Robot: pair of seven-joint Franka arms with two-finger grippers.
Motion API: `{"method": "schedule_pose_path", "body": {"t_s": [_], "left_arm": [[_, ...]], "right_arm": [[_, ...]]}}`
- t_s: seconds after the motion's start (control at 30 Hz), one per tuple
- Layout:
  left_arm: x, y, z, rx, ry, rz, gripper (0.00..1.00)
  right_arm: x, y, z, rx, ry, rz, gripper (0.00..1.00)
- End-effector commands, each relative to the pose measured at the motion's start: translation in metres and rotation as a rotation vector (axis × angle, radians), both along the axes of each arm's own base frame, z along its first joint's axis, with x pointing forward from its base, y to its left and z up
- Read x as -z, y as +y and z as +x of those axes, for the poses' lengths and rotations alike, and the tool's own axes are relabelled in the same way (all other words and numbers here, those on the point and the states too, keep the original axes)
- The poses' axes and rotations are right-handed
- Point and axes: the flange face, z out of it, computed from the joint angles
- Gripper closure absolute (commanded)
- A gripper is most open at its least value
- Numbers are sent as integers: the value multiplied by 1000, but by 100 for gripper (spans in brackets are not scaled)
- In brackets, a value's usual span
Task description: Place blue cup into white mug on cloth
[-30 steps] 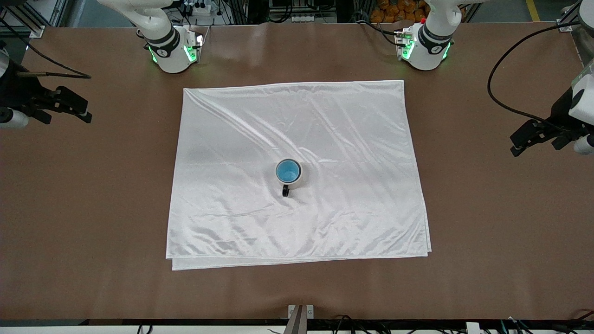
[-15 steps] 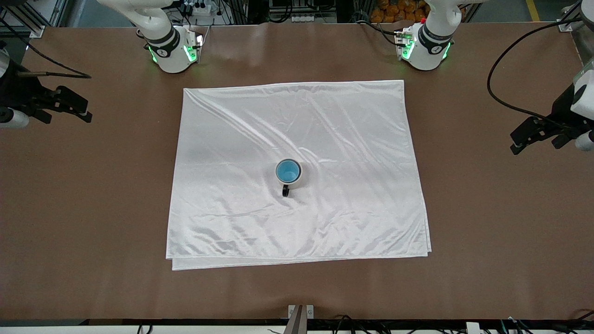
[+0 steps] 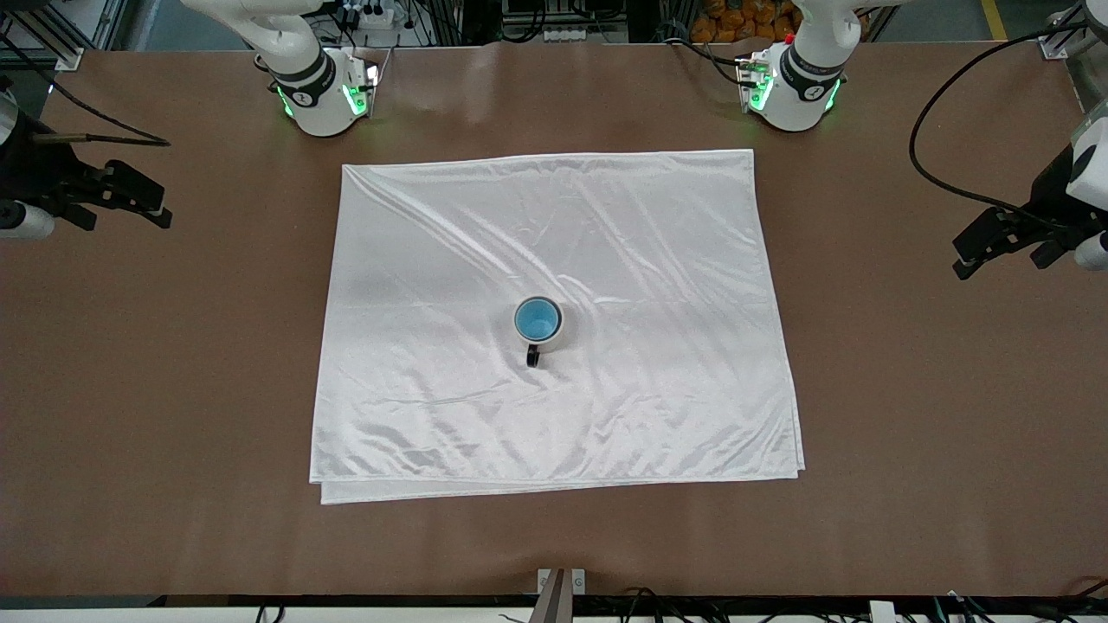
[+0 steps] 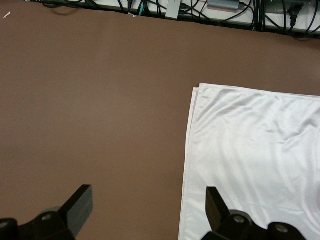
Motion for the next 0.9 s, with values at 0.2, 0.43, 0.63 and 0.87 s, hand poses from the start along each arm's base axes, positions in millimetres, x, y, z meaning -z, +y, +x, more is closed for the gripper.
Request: {"method": "schedule_pose_path", "body": {"t_s": [0.2,0.43,0.63,0.87], "left_arm": [[2,3,-13,14,52,-16,0],[2,3,-14,13,56,-18,0],[4,3,-14,13,62,-18,0],[4,1,-14,12,63,-41,0]], "right_arm": [[-1,1,1,-2,8,16,0],[-1,1,1,-1,8,16,0],[-1,1,1,-1,8,16,0],[0,1,1,-1,9,16,0]]}}
